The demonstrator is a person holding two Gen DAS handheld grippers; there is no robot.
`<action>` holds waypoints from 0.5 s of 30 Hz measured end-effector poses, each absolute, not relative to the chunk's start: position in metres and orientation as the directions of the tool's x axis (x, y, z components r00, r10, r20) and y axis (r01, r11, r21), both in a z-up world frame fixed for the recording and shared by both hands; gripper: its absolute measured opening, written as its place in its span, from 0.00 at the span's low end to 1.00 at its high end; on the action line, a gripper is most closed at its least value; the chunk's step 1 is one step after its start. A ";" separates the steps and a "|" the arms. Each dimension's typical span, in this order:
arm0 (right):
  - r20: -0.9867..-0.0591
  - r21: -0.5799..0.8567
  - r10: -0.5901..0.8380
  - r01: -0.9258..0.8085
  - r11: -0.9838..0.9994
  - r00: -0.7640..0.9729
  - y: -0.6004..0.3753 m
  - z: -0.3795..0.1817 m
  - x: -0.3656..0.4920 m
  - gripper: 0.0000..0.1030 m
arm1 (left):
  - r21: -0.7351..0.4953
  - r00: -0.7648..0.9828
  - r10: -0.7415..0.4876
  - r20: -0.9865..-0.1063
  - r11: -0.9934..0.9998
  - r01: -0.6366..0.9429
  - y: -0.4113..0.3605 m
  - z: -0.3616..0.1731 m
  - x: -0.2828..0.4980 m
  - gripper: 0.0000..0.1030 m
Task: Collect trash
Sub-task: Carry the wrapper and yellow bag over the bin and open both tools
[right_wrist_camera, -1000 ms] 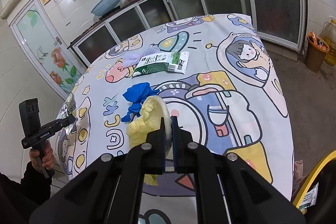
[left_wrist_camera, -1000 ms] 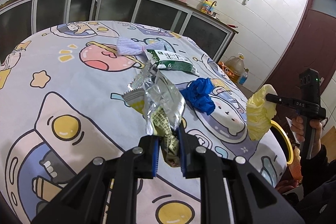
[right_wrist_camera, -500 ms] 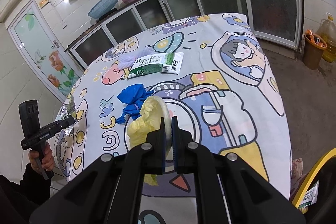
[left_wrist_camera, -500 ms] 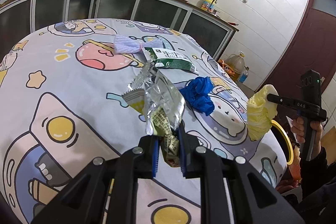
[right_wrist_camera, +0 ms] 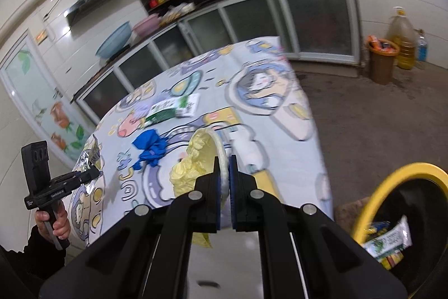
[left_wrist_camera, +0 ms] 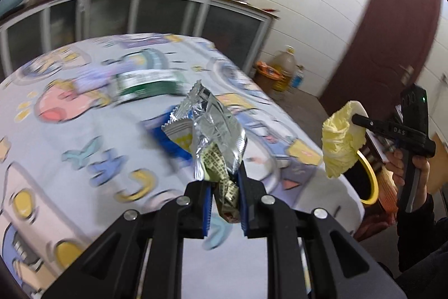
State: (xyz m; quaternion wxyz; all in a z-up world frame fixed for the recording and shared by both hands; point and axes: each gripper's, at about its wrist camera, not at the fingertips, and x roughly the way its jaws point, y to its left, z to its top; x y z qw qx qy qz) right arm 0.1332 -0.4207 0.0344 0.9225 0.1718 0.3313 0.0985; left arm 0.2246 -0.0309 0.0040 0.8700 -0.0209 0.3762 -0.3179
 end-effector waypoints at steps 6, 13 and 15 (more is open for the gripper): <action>-0.569 0.372 0.154 0.086 0.924 0.808 -0.485 0.037 0.084 0.05 | -0.267 0.415 -0.650 -0.637 0.691 0.672 -0.118 0.012 0.222 0.14; -0.576 0.359 -0.029 0.284 0.889 0.817 -0.553 0.027 0.028 0.05 | -0.282 0.272 -0.727 -0.631 0.541 0.792 -0.218 0.014 0.206 0.14; -0.585 0.350 -0.082 0.342 0.872 0.807 -0.570 0.020 0.014 0.06 | -0.284 0.233 -0.741 -0.630 0.499 0.819 -0.249 0.014 0.200 0.14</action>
